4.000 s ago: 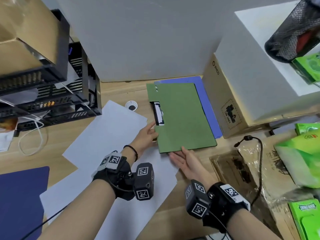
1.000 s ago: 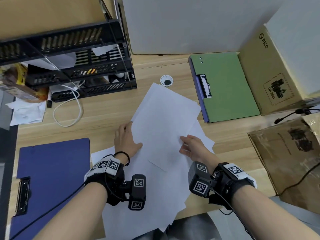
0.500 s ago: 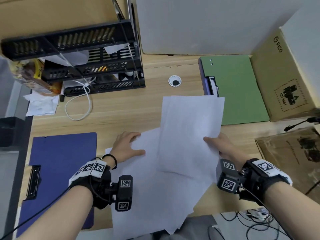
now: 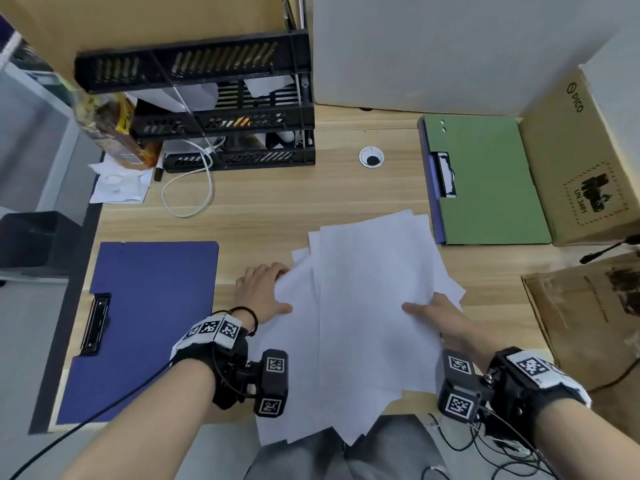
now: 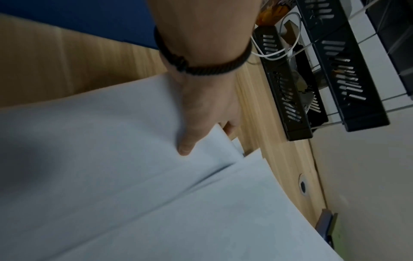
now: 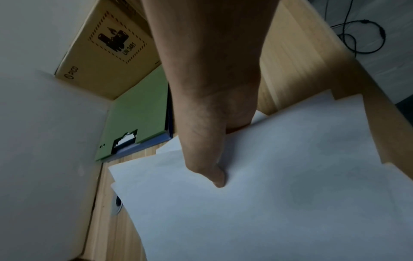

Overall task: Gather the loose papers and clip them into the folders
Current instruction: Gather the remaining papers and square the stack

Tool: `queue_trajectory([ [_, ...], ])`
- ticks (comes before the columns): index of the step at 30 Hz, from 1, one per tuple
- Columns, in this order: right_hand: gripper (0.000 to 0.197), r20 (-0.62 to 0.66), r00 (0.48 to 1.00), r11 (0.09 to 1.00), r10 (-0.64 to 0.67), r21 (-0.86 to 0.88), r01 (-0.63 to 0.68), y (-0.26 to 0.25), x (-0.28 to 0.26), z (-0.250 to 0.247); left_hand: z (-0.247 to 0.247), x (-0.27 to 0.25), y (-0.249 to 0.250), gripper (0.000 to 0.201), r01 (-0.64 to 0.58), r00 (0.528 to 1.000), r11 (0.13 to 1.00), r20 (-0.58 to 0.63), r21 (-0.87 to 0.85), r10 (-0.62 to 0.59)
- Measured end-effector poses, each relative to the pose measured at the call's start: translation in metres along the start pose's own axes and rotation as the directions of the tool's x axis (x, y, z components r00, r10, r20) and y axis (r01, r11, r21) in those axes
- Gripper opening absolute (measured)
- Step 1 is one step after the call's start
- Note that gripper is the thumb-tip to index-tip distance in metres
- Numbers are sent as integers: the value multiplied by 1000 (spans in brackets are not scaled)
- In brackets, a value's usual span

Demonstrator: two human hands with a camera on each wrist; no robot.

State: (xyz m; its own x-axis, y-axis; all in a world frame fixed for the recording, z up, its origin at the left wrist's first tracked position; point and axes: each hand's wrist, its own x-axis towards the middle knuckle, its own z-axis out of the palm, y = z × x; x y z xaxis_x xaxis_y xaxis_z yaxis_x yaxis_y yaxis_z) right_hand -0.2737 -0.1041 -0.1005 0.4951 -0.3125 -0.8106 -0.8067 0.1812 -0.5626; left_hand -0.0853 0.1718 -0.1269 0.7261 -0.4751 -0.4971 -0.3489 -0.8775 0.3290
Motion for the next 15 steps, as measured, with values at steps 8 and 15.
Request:
queue_trajectory([
  [8, 29, 187, 980, 996, -64, -50, 74, -16, -5, 57, -8, -15, -14, 50, 43, 990, 761, 129, -647, 55],
  [15, 33, 219, 970, 982, -102, -136, 134, -24, -5, 91, -22, -51, -32, 46, 84, 979, 631, 183, -771, 94],
])
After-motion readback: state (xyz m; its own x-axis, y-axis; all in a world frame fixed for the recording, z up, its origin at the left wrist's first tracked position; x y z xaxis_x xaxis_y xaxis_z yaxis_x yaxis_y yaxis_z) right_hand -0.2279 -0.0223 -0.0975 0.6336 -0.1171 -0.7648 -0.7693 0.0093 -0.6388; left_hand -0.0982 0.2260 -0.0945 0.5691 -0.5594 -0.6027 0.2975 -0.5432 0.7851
